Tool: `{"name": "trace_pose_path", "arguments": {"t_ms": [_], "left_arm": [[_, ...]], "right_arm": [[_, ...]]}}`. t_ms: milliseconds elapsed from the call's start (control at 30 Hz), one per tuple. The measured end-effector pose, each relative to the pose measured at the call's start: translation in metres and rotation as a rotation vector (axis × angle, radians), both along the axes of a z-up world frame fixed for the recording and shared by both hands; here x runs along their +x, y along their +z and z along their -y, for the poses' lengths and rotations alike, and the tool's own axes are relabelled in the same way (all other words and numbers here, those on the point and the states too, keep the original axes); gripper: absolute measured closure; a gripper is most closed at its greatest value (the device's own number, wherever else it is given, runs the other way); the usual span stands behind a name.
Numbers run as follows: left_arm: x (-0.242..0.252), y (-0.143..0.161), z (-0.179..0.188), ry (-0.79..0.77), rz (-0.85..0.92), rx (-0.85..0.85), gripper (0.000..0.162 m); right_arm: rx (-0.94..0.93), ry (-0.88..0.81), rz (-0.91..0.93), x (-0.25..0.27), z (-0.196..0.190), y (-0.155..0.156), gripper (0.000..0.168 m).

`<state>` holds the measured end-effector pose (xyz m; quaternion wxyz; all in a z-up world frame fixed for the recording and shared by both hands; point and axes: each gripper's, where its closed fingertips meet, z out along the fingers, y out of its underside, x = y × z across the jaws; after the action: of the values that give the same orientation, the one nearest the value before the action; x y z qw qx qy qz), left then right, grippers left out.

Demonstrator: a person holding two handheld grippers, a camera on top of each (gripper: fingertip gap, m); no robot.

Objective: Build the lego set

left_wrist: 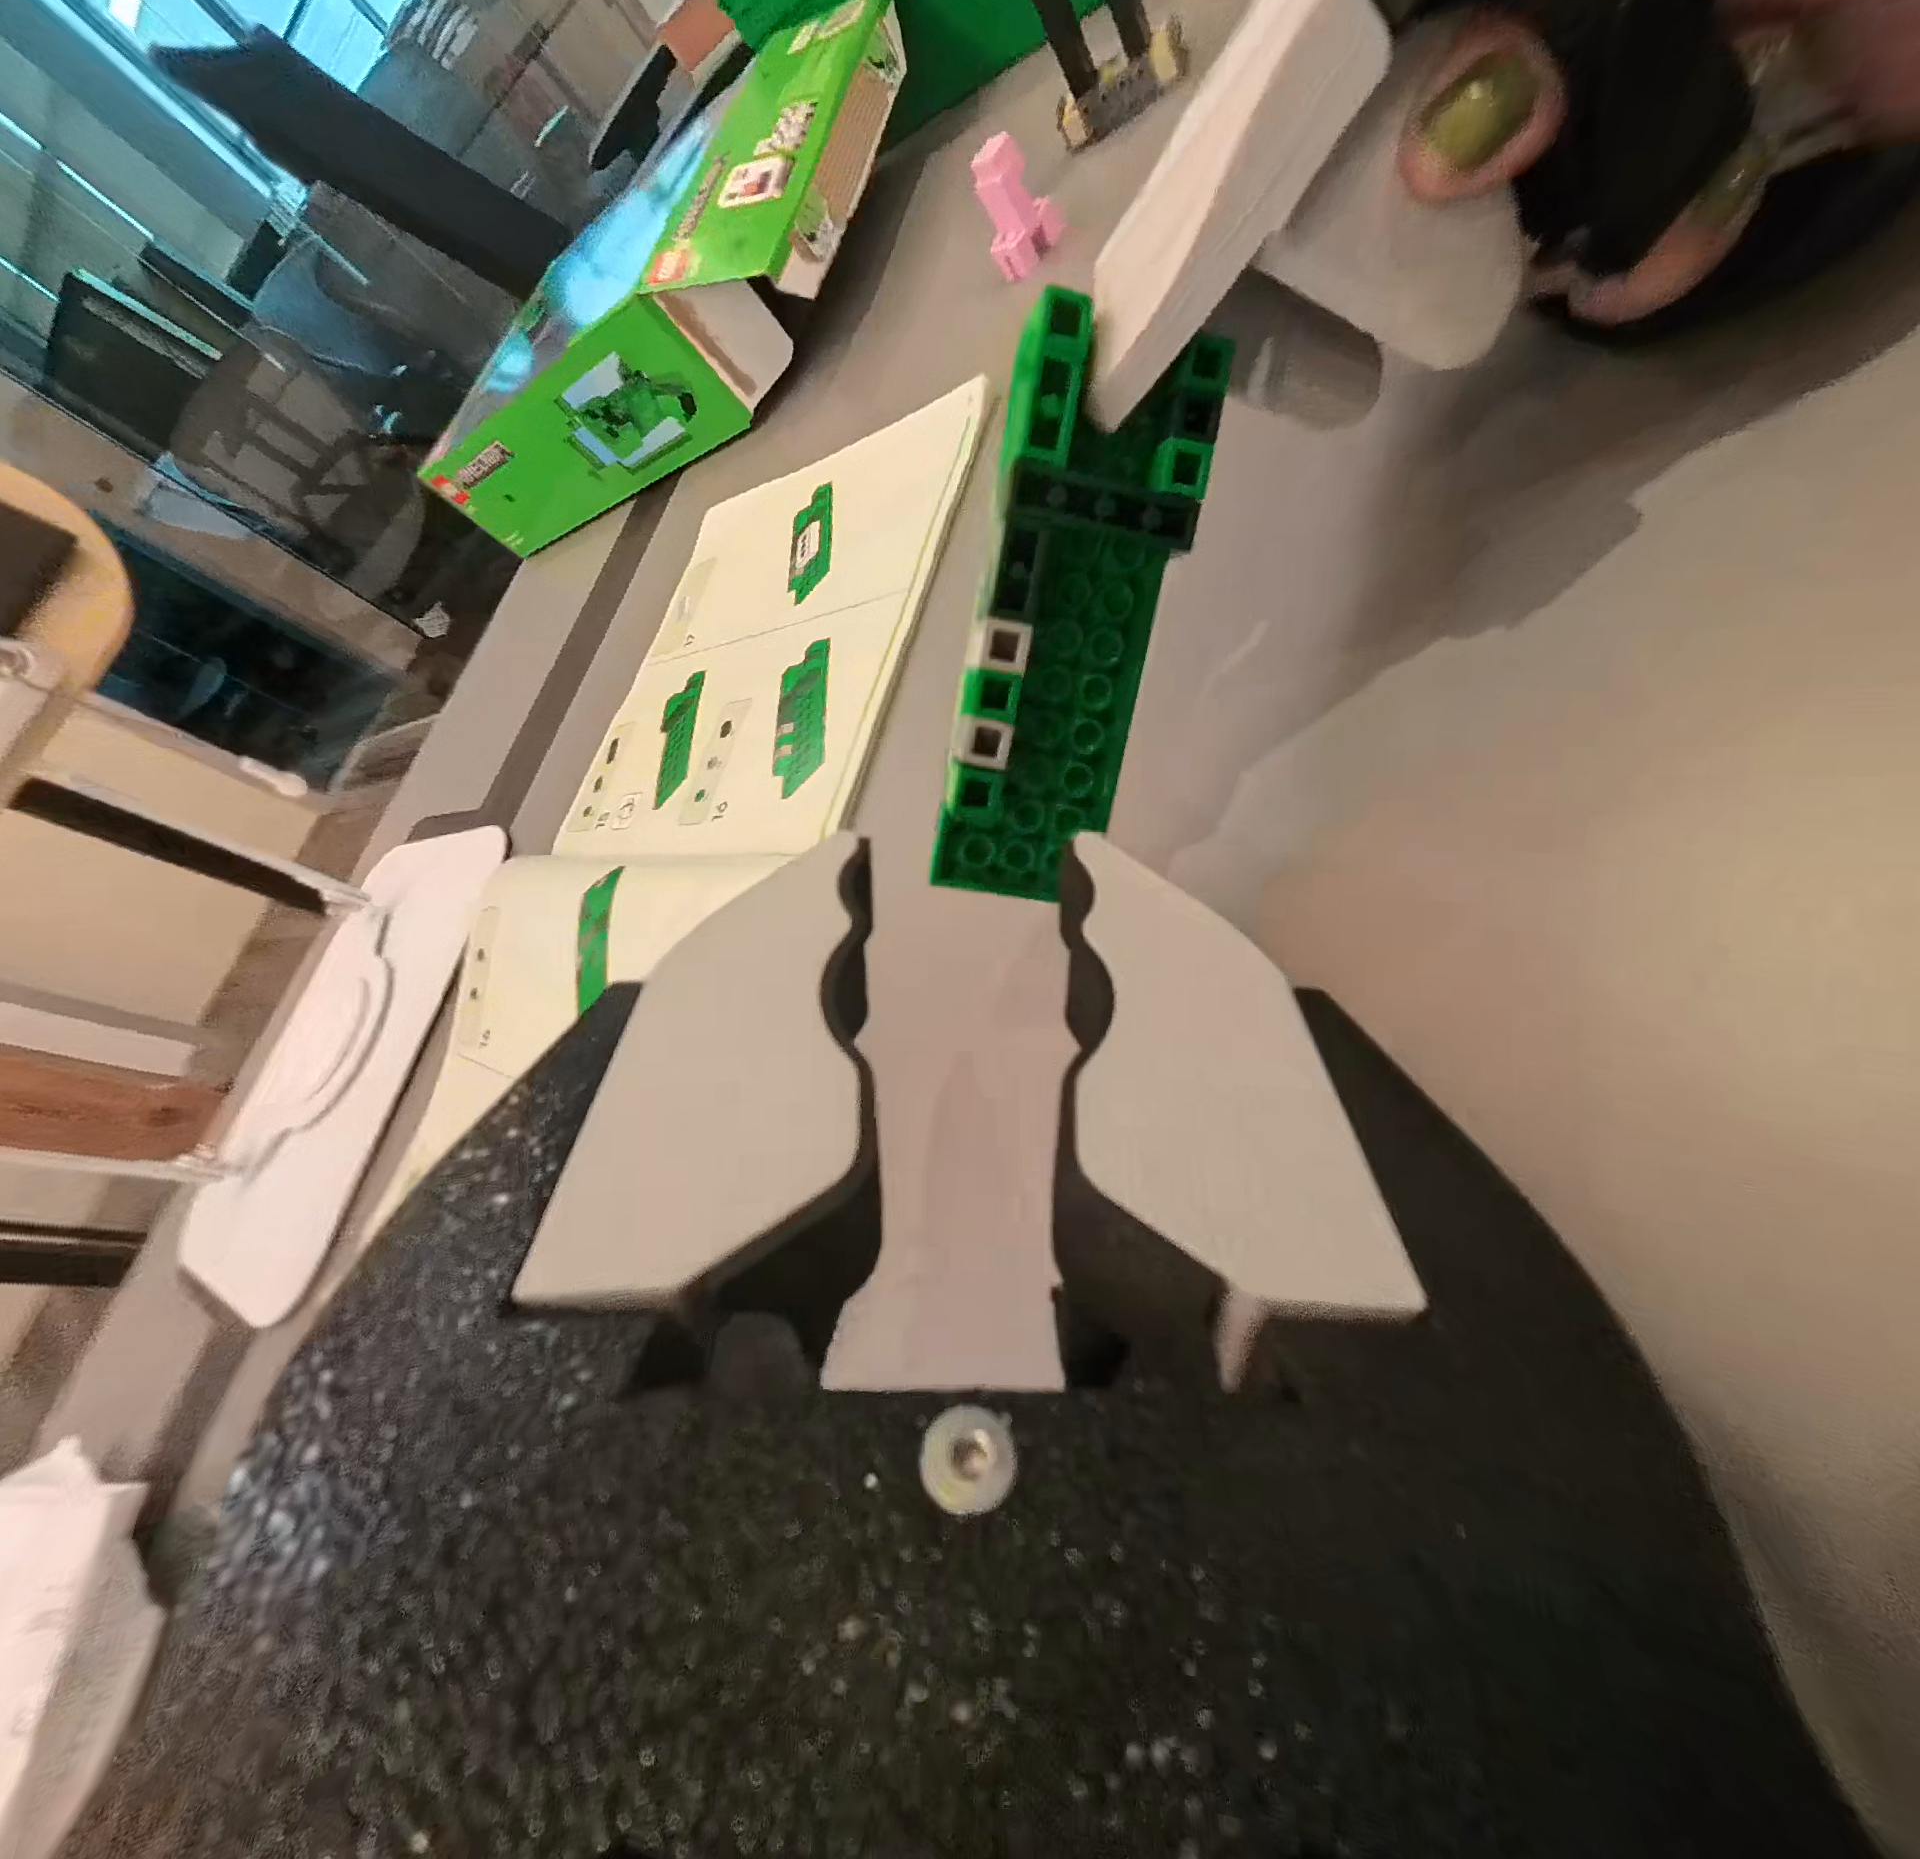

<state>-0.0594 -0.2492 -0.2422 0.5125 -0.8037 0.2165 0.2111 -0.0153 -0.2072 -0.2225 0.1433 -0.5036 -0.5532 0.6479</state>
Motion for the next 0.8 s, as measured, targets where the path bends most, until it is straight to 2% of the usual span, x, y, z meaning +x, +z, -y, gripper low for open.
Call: {"name": "trace_pose_path", "arguments": {"t_ms": [33, 167, 233, 300, 433, 600, 667, 800], "left_arm": [[0.001, 0.003, 0.003, -0.007, 0.053, 0.015, 0.122], [0.013, 0.021, 0.012, -0.143, 0.513, 0.101, 0.102], [0.021, 0.032, 0.016, -0.243, 0.73, 0.131, 0.103], [0.025, 0.04, 0.019, -0.311, 0.871, 0.153, 0.105], [0.034, 0.043, 0.018, -0.366, 0.971, 0.15, 0.109], [0.043, 0.048, 0.015, -0.42, 1.029, 0.16, 0.124], [0.047, 0.048, 0.016, -0.437, 1.026, 0.154, 0.139], [0.051, 0.05, 0.017, -0.462, 0.987, 0.176, 0.144]], "right_arm": [[-0.017, 0.013, -0.014, 0.001, 0.0, 0.002, 0.162], [-0.053, 0.111, -0.105, 0.009, 0.005, 0.014, 0.162], [-0.059, 0.163, -0.153, 0.013, 0.009, 0.019, 0.162], [-0.06, 0.2, -0.19, 0.015, 0.012, 0.023, 0.162], [-0.048, 0.253, -0.247, 0.019, 0.02, 0.028, 0.162], [-0.041, 0.281, -0.28, 0.021, 0.027, 0.031, 0.162], [-0.04, 0.29, -0.288, 0.021, 0.029, 0.031, 0.162], [-0.045, 0.3, -0.304, 0.022, 0.03, 0.033, 0.162]]}}
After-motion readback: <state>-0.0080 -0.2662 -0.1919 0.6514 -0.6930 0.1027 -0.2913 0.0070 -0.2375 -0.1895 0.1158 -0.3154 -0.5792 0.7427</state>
